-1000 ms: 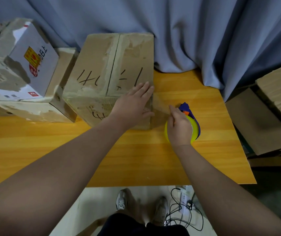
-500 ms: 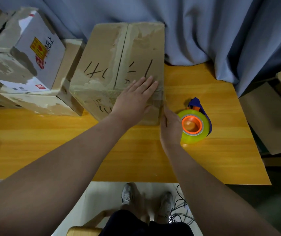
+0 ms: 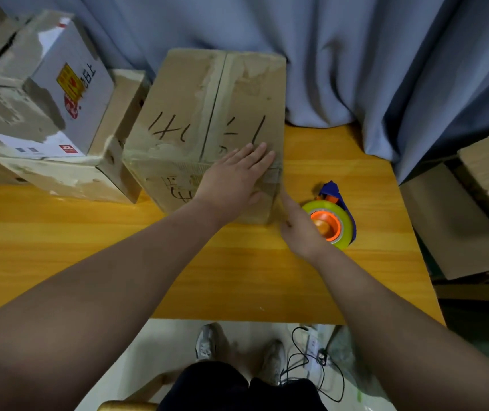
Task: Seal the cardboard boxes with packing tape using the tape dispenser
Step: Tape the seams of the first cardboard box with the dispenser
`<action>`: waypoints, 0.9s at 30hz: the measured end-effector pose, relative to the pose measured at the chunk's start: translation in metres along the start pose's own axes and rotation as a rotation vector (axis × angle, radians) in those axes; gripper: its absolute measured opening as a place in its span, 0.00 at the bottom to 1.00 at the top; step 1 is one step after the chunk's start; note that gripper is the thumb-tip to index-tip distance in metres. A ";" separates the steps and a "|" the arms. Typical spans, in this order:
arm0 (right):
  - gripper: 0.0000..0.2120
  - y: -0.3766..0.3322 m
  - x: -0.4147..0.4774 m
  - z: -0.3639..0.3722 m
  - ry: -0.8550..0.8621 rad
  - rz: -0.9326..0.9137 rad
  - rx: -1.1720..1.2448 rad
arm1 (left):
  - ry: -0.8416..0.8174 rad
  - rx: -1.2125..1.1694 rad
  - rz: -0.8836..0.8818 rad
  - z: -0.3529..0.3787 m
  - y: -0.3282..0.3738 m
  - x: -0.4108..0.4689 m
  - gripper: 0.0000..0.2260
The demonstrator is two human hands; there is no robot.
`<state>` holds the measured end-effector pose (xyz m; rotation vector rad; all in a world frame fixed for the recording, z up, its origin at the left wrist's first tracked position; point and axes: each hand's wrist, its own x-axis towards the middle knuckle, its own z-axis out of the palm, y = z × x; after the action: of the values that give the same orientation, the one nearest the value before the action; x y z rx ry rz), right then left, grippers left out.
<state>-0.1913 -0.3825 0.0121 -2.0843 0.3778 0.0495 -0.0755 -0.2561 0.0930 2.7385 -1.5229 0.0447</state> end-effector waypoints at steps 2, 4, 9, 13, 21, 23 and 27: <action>0.33 -0.004 0.008 -0.022 0.075 -0.037 -0.097 | -0.007 -0.006 0.013 -0.004 -0.001 0.001 0.31; 0.34 -0.011 0.017 -0.036 0.093 -0.065 -0.132 | -0.007 -0.008 0.018 -0.007 -0.002 0.002 0.30; 0.46 -0.025 0.033 -0.038 0.134 -0.050 -0.341 | -0.002 -0.020 0.019 -0.009 -0.005 0.002 0.29; 0.51 -0.022 0.040 -0.028 0.163 -0.052 -0.339 | 0.002 -0.057 0.015 -0.007 -0.005 0.002 0.30; 0.66 -0.037 0.064 -0.039 0.075 -0.029 -0.323 | 0.001 -0.103 0.021 -0.002 -0.005 0.000 0.31; 0.64 -0.042 0.061 -0.044 0.092 -0.063 -0.298 | 0.005 -0.102 0.028 -0.003 -0.006 0.001 0.31; 0.45 -0.055 0.053 -0.057 0.113 -0.250 -0.490 | 0.006 -0.135 0.033 -0.007 -0.006 -0.002 0.31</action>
<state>-0.1314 -0.4180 0.0774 -2.6125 0.1784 -0.1388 -0.0715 -0.2515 0.0996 2.6075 -1.5100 -0.0486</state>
